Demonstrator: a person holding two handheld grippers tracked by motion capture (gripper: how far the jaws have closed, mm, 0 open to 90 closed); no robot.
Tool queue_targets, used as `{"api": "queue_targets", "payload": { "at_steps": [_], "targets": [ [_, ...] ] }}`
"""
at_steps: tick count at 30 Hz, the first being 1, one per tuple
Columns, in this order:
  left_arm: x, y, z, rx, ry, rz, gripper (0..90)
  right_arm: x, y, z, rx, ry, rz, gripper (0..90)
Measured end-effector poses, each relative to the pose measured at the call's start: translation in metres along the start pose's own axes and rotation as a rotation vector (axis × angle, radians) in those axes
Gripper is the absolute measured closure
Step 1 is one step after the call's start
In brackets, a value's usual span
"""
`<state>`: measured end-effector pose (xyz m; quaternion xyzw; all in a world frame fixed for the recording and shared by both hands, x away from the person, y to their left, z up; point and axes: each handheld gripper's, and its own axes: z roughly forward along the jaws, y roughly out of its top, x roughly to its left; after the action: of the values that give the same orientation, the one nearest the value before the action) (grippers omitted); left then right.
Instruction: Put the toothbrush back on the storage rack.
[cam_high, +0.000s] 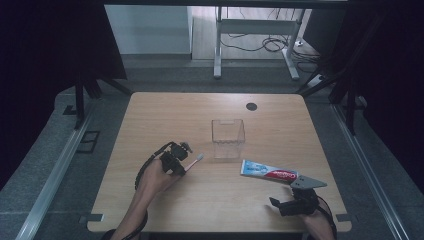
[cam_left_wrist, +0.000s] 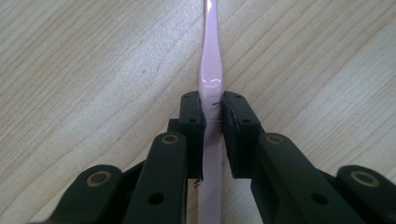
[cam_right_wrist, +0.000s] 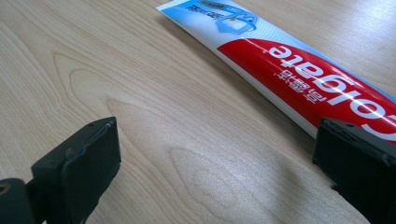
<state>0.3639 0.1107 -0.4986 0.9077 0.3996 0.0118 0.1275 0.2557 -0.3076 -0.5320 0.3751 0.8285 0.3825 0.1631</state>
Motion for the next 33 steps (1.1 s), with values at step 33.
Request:
{"api": "queue_targets", "payload": {
  "at_steps": [33],
  "targets": [
    [0.01, -0.012, -0.061, -0.288, -0.032, -0.008, 78.8, 0.0, 0.0, 0.0, 0.007, -0.007, -0.001, 1.9]
  ]
}}
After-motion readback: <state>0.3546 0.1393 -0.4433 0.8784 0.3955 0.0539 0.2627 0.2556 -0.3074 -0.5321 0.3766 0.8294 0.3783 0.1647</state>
